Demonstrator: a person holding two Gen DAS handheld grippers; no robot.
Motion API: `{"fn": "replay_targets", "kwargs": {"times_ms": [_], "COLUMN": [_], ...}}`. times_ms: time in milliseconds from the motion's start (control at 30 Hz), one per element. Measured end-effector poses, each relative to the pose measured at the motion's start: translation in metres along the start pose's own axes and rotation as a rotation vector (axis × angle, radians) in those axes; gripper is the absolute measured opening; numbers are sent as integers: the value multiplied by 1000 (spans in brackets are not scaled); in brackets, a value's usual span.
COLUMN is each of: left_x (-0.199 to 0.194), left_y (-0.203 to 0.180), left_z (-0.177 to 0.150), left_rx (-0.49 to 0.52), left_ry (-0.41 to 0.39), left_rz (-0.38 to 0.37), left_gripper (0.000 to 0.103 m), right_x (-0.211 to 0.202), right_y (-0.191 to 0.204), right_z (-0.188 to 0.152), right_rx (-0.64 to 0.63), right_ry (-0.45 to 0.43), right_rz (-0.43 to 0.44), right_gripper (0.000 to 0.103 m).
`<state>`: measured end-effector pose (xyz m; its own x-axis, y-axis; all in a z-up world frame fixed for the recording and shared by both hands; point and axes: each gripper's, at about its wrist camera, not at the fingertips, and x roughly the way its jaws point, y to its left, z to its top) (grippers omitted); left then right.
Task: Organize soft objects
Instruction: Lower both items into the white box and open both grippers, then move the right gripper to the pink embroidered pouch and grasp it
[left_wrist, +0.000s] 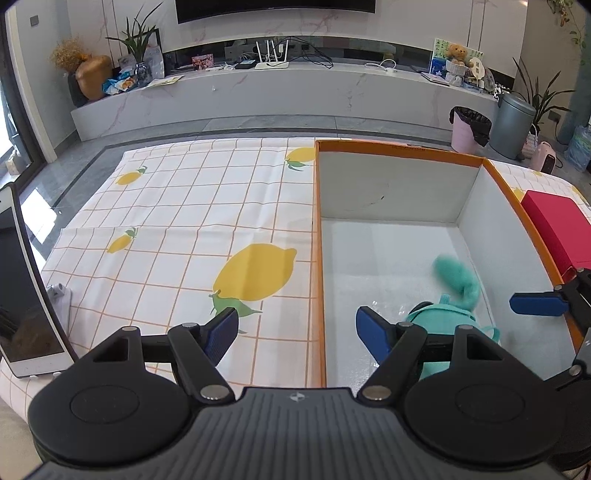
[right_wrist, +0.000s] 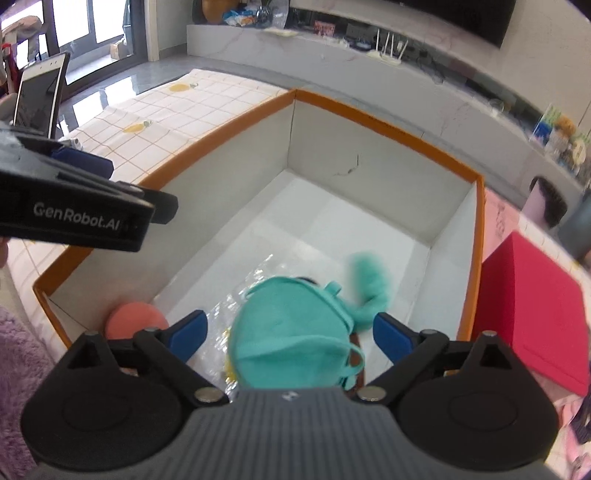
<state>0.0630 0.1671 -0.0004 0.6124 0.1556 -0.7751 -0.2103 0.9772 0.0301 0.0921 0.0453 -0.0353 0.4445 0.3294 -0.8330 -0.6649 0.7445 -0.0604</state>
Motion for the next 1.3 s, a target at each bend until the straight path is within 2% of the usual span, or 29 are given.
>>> {"fn": "replay_targets", "kwargs": {"times_ms": [67,167,367,733,867,967,1167,1300], "left_x": [0,1,4,3,-1,-8,-28,-54], "left_y": [0,-1,-5,-4,-3,-3,-16,-39], "left_z": [0,-1,-2,0,1,3,11,16], "left_rx": [2,11,33,32,12,-6,-15,46], "left_ry": [-3,-11,-5,-7,-19,-41,-90,-163], "left_rz": [6,22,69,70,78,56,2,-66], "left_gripper": [86,86,86,86,86,86,86,86], "right_x": [-3,-4,-9,-23,-41,-63,-113,-135], "right_y": [-3,-1,12,12,7,0,-27,-54], "right_z": [0,1,0,-1,-4,-2,-4,-18], "right_rx": [24,31,-45,-71,-71,-69,-63,-86], "right_ry": [0,4,-27,-42,-93,-145,-244,-272], "right_rz": [44,56,-14,-11,-42,-44,-133,-258], "right_gripper": [100,100,100,100,100,100,100,100]}}
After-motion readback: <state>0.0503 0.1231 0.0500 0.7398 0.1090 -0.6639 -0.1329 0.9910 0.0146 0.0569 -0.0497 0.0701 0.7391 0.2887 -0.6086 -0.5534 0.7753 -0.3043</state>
